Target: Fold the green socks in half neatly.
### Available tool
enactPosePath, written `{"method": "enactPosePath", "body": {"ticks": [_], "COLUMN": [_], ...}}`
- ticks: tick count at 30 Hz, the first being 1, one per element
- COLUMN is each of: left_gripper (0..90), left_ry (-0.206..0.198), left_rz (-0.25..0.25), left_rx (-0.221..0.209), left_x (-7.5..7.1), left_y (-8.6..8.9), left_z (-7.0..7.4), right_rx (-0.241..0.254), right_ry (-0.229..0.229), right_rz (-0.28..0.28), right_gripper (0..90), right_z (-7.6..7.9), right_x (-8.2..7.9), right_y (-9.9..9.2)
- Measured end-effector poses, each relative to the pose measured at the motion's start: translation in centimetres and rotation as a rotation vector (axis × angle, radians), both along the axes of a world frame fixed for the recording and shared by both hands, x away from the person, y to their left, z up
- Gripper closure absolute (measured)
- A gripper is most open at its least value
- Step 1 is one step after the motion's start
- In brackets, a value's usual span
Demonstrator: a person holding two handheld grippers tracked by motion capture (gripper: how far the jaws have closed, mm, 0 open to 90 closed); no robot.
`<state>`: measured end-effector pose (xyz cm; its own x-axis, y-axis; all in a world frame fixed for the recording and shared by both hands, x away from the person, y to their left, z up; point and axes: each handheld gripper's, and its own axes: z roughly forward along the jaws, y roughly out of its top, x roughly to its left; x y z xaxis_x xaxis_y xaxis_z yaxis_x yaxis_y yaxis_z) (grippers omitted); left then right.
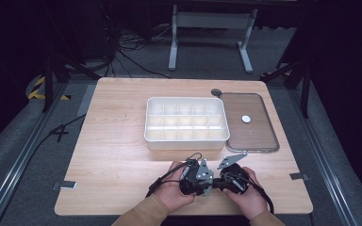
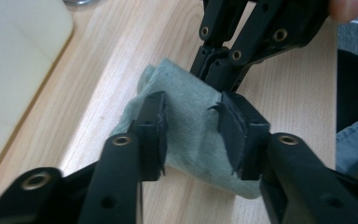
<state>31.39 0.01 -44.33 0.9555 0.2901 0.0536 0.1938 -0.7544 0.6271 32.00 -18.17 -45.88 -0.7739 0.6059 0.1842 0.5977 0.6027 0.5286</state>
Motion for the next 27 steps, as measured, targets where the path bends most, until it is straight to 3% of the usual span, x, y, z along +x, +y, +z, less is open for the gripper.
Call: {"method": "enactPosePath", "body": {"ticks": [7, 11, 13, 20, 25, 27], "left_gripper": [55.2, 54.6, 52.6, 48.8, 47.7, 47.5], "left_ry": [0.025, 0.030, 0.025, 0.028, 0.013, 0.000], "left_rz": [0.019, 0.030, 0.035, 0.053, 0.064, 0.059], "left_rx": [-0.010, -0.011, -0.014, -0.015, -0.010, -0.004], "left_x": [0.3, 0.4, 0.4, 0.5, 0.3, 0.1], "left_y": [0.1, 0.2, 0.3, 0.8, 1.0, 1.2], "left_z": [-0.4, -0.5, -0.5, -0.6, -0.6, -0.4], "right_rx": [0.009, 0.056, 0.124, 0.156, 0.128, 0.101], "right_ry": [0.017, -0.011, -0.024, -0.031, 0.011, 0.007], "right_rz": [-0.009, -0.028, -0.055, -0.082, -0.067, -0.067], "right_gripper": [83.1, 77.8, 69.2, 59.9, 58.5, 58.8], "right_z": [1.2, 2.6, 3.2, 2.8, 1.9, 1.6], "right_x": [0.2, 0.2, 0.2, 1.0, 1.6, 1.7], "right_y": [-1.2, -2.1, -2.4, -1.4, -0.8, -0.5]}}
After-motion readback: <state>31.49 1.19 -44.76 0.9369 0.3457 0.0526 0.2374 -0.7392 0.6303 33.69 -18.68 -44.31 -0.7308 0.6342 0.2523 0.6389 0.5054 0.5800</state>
